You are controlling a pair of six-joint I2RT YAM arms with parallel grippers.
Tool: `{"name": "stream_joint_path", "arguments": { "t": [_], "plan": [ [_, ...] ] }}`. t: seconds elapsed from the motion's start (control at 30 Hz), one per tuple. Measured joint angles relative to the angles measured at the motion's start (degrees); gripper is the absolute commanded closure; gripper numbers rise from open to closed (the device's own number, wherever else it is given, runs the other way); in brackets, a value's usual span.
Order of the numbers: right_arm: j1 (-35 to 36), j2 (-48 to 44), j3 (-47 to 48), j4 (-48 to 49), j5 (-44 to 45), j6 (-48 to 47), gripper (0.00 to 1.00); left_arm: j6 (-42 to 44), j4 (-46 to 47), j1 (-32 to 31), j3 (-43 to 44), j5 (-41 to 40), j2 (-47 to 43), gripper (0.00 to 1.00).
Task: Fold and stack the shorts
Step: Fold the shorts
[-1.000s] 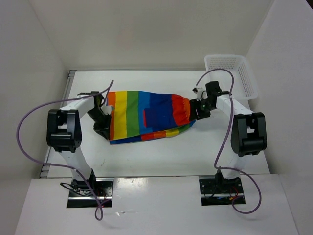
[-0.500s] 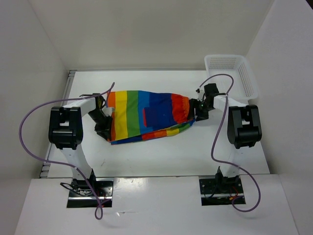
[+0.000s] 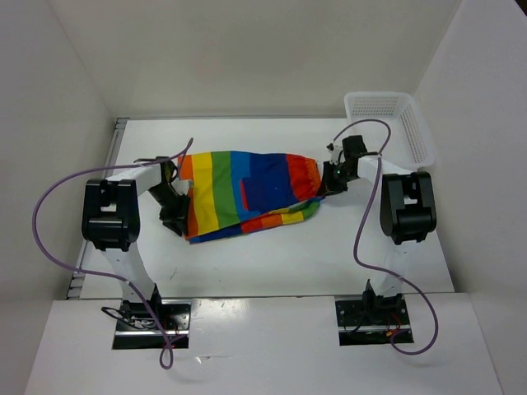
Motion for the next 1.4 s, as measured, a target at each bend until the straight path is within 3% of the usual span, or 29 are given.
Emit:
{"name": "stream_joint_path", "arguments": {
  "t": [0.2, 0.27, 0.47, 0.7, 0.9, 1.1, 1.4],
  "plan": [
    [1.75, -2.58, 4.59, -1.11, 5.18, -5.31, 1.00, 0.00, -0.79, 0.15, 3.10, -0.48, -0.04, 0.61],
    [2.43, -5.01, 5.81, -1.42, 7.45, -7.04, 1.00, 0.00, -1.07, 0.24, 6.29, -0.72, -0.22, 0.56],
    [4.15, -12.63, 7.82, -1.81, 14.10, -12.13, 1.00, 0.00, -0.09, -0.66, 16.74, -1.07, -0.42, 0.54],
    [8.83, -14.97, 11.28, -1.97, 20.98, -20.37, 1.00, 0.00, 4.48, -6.58, 25.33, -1.95, 8.96, 0.53],
    [18.08, -14.80, 15.65, -2.49, 25.07, -28.30, 1.00, -0.02, 4.92, -9.66, 27.58, -4.02, 16.02, 0.51],
    [28.76, -10.91, 23.65, -2.25, 27.91, -33.14, 1.00, -0.02, 6.97, -9.97, 29.20, -5.79, 17.14, 0.66],
    [42.82, 6.49, 39.01, -3.06, 24.65, -34.73, 1.00, -0.02, 7.41, -9.90, 30.97, -4.42, 18.29, 0.69]
  ]
}}
